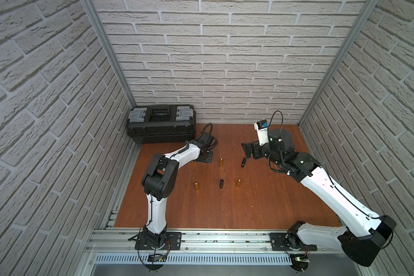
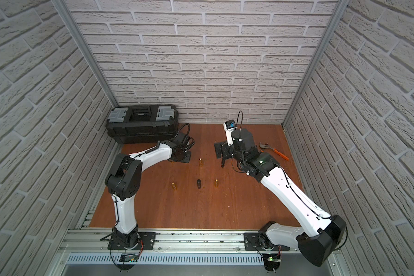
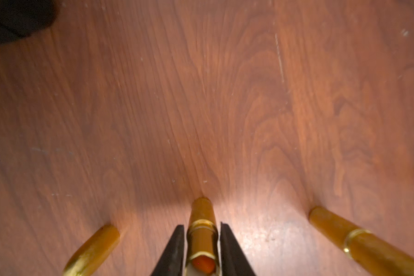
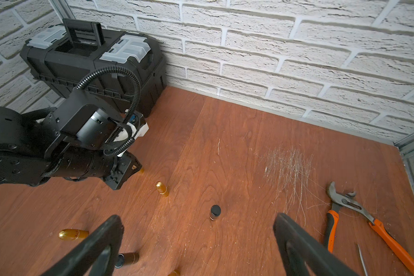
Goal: Open the lipstick cap
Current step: Place the lipstick at the center of the board, then pick up the lipstick at the center of the board.
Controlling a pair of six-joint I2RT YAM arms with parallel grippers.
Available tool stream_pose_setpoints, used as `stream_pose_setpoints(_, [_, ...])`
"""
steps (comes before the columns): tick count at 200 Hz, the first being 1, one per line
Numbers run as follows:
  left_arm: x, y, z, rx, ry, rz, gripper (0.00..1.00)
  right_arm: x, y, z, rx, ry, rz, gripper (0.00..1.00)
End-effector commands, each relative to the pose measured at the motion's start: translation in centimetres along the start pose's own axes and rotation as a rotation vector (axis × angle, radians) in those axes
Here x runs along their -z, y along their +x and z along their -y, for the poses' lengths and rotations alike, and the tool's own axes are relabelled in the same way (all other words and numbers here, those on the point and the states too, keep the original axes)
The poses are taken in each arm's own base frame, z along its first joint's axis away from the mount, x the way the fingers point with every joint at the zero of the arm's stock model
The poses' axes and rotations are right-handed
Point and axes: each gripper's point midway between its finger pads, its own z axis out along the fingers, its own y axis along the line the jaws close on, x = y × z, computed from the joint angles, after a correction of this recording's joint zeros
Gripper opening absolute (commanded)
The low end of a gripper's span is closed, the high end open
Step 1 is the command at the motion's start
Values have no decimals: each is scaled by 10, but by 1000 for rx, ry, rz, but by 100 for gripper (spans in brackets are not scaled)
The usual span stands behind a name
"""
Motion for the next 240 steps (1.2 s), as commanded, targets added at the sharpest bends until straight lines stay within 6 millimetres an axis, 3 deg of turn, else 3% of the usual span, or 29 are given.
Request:
stream_pose_setpoints(1, [9, -1, -1, -3, -11, 16, 36, 2, -7, 4, -18, 20, 26, 100])
stream_pose_setpoints(48, [32, -16, 0, -7, -11, 35, 50, -2, -4, 1, -12, 8, 11, 100])
stream_pose_setpoints(89, [84, -34, 10, -5, 40, 22, 55, -1, 1, 4, -1, 18, -5, 98])
stream_pose_setpoints(131, [122, -35, 41, -81, 127, -51, 56, 1, 5, 2, 1, 6, -9, 98])
stream_pose_setpoints(179, [107, -31, 75, -138, 165, -104, 56, 12, -4, 3, -10, 2, 23, 99])
stream_pose_setpoints(240, [80, -23, 90, -161, 184, -158, 55, 23, -6, -1, -1, -34, 43, 100])
